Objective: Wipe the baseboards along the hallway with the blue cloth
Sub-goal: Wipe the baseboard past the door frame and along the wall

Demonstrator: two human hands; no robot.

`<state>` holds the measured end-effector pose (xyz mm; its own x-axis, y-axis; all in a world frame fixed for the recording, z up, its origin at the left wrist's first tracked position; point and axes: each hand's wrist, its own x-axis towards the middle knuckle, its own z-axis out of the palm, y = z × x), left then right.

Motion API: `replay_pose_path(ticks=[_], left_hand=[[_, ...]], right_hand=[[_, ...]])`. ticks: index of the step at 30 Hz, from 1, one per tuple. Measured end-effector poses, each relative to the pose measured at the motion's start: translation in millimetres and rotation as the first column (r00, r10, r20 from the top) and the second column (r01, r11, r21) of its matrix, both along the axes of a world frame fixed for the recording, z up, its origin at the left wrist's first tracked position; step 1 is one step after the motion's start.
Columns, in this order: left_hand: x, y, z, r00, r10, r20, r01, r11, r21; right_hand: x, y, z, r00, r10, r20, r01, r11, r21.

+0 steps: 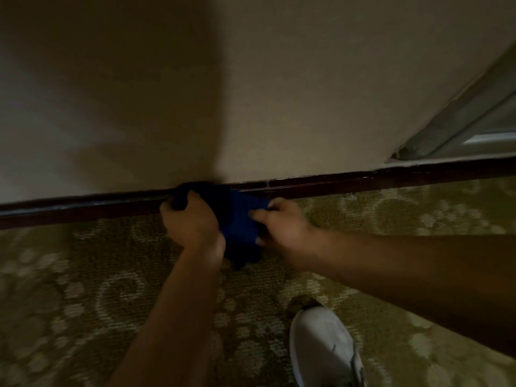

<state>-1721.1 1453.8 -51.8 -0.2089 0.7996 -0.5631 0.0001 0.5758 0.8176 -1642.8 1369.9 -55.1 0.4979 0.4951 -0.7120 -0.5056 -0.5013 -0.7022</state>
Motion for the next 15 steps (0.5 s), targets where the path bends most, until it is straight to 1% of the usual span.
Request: replay_pose_path(ticks=[2,3,6,7,8,10,12,13,14,15], left_hand=[[12.9,-9.5,-6.2,1.000,-0.026,-0.010,0.026,1.000,0.005],[21.0,-17.0,-9.0,0.999,-0.054,0.008,0.054,0.999,0.002],[39.6,-34.7,-11.4,0.989,-0.147,0.020,0.146,0.989,0.014],[39.6,-36.7,-10.8,0.989,-0.147,0.025,0.146,0.989,0.020],[35.9,-35.7,-11.1,0.991,-0.127,0.030,0.126,0.992,0.028],[22.2,-25.5,-12.2,0.999,-0.028,0.025,0.027,0.999,0.032],[9.5,-8.1,-14.1,0.999,0.034,-0.009,-0.034,0.999,0.012],[8.2,-5.9,-12.1,0.997,0.076,0.007,-0.076,0.997,-0.002],[10.0,-4.7,-13.6,0.995,0.102,-0.002,-0.102,0.995,0.001],[16.6,-10.3,-11.5,0.995,0.099,-0.005,-0.099,0.995,0.019]], right_hand=[[15.4,-9.8,0.3,0.997,-0.067,0.045,0.067,0.998,-0.007],[22.5,-19.3,0.9,0.993,-0.114,0.045,0.114,0.993,-0.008],[32.9,-52.3,1.6,0.969,-0.246,-0.011,0.246,0.969,0.009],[31.9,-57.2,2.6,0.964,-0.265,-0.033,0.266,0.964,0.025],[29.6,-57.1,2.9,0.962,-0.269,-0.055,0.272,0.961,0.049],[21.4,-44.1,5.5,0.963,-0.244,-0.109,0.256,0.960,0.113],[5.8,-22.2,6.8,0.987,-0.123,-0.100,0.136,0.980,0.148],[-2.7,-12.7,4.9,0.993,-0.085,-0.079,0.096,0.984,0.152],[-8.4,-6.9,1.4,0.994,-0.082,-0.069,0.092,0.984,0.154],[-9.0,-5.7,-1.3,0.989,-0.127,-0.073,0.137,0.979,0.150]])
